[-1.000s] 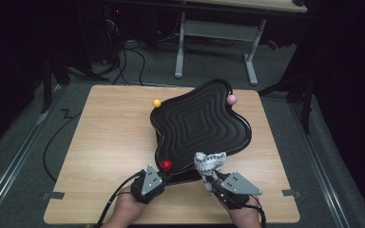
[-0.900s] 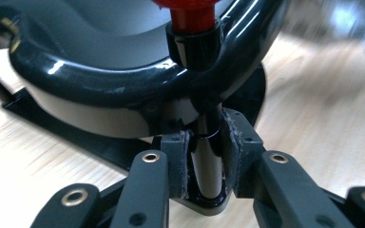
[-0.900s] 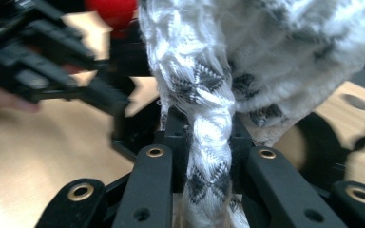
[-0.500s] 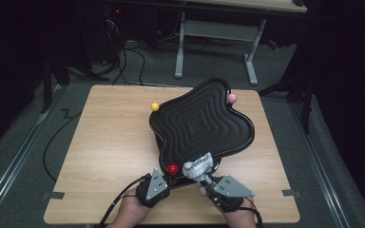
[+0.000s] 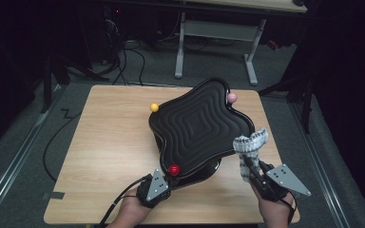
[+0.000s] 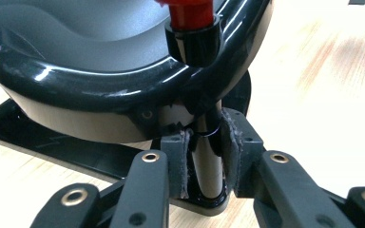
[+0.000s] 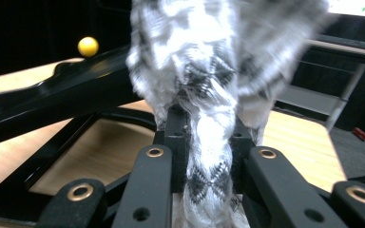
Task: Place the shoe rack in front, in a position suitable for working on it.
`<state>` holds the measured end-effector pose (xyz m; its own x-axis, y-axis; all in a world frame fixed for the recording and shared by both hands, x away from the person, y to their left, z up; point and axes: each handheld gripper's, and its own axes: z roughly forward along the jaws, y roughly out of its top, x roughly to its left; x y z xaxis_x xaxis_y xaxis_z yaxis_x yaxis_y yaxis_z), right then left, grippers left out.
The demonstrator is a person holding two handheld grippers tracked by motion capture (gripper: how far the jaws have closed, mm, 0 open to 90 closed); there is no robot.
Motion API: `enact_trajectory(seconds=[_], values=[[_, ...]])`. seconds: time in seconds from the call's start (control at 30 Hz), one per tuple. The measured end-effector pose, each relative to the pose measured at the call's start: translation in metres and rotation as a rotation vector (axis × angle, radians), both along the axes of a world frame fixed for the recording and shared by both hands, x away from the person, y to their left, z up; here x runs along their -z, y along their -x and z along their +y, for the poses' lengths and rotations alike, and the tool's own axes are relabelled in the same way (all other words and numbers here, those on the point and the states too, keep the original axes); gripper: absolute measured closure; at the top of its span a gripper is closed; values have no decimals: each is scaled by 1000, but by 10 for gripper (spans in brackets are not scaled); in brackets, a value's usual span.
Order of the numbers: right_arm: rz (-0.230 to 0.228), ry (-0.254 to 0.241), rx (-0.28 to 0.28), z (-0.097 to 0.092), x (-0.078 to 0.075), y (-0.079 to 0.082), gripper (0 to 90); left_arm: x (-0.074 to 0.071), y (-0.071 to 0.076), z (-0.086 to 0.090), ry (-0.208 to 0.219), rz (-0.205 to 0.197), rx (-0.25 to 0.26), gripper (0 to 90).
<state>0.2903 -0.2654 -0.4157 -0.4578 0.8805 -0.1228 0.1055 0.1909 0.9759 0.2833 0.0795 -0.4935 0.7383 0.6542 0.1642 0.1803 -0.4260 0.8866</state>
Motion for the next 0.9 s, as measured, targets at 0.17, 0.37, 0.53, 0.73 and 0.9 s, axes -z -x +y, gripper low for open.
enact_trajectory(seconds=[0.17, 0.37, 0.53, 0.73, 0.9], values=[[12, 36, -42, 15, 5, 1, 780, 0, 0, 0, 3, 0, 2, 727], [53, 84, -132, 40, 17, 3, 780, 0, 0, 0, 5, 2, 13, 727], [95, 155, -248, 76, 32, 10, 780, 1, 1, -1, 7, 0, 17, 727], [126, 229, -356, 110, 46, 23, 779, 1, 1, -1, 6, 1, 18, 727], [143, 256, -407, 127, 53, 27, 779, 1, 1, -1, 5, -1, 18, 727]])
